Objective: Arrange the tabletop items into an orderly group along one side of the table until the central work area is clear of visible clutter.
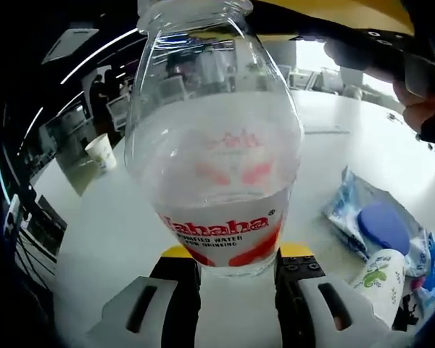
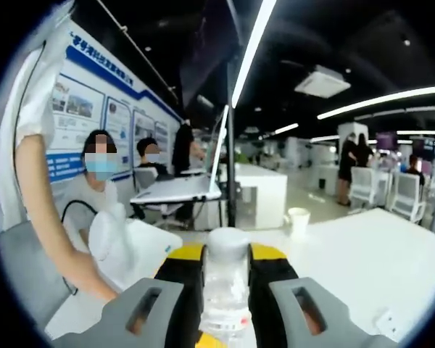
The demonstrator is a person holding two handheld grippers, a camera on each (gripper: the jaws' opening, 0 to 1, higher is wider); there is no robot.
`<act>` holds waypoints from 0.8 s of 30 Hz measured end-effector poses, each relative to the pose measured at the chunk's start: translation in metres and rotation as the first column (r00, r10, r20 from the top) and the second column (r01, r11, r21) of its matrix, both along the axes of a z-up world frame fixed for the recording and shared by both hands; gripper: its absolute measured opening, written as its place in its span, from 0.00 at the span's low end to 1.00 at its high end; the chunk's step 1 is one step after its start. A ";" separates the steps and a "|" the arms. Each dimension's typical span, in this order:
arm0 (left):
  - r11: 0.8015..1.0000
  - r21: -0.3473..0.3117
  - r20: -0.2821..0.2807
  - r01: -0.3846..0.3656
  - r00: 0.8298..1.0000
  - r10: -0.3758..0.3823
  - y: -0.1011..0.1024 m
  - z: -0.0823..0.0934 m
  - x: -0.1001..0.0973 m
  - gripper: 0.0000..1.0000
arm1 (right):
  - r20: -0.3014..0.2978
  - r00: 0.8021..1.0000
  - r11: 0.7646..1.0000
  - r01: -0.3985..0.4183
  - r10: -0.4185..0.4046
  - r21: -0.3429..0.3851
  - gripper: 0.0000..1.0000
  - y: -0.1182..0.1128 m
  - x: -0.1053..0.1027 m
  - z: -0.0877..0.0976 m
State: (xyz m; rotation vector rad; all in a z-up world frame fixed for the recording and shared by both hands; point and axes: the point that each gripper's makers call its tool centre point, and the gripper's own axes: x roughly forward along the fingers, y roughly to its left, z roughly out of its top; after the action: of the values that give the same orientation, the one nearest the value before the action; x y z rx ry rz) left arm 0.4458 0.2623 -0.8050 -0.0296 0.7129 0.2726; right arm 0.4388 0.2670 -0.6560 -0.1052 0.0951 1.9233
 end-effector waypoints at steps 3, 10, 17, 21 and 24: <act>1.000 -0.008 0.000 -0.007 1.000 0.007 0.000 -0.003 0.002 0.35 | 0.004 1.000 1.000 -0.005 0.005 -0.004 0.18 0.001 0.000 -0.003; 1.000 -0.014 -0.009 -0.009 1.000 0.009 0.000 -0.012 0.000 0.35 | 0.001 1.000 1.000 -0.009 0.009 -0.013 0.18 0.001 0.000 -0.011; 1.000 -0.029 -0.010 -0.010 1.000 0.009 -0.001 -0.017 0.001 0.35 | -0.015 1.000 1.000 -0.017 0.017 -0.014 0.18 0.001 -0.001 -0.016; 1.000 -0.025 -0.004 -0.012 1.000 0.011 -0.001 -0.017 0.000 0.35 | -0.013 1.000 1.000 -0.022 0.022 -0.012 0.18 0.000 -0.002 -0.016; 1.000 -0.022 0.001 -0.014 1.000 0.014 -0.001 -0.017 0.001 0.35 | -0.011 1.000 1.000 -0.022 0.022 -0.009 0.18 0.000 -0.002 -0.016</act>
State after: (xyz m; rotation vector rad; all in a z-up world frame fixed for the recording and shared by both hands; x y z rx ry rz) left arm 0.4469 0.2614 -0.8221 -0.0560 0.7146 0.2779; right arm 0.4370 0.2667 -0.6718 -0.1024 0.1110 1.9455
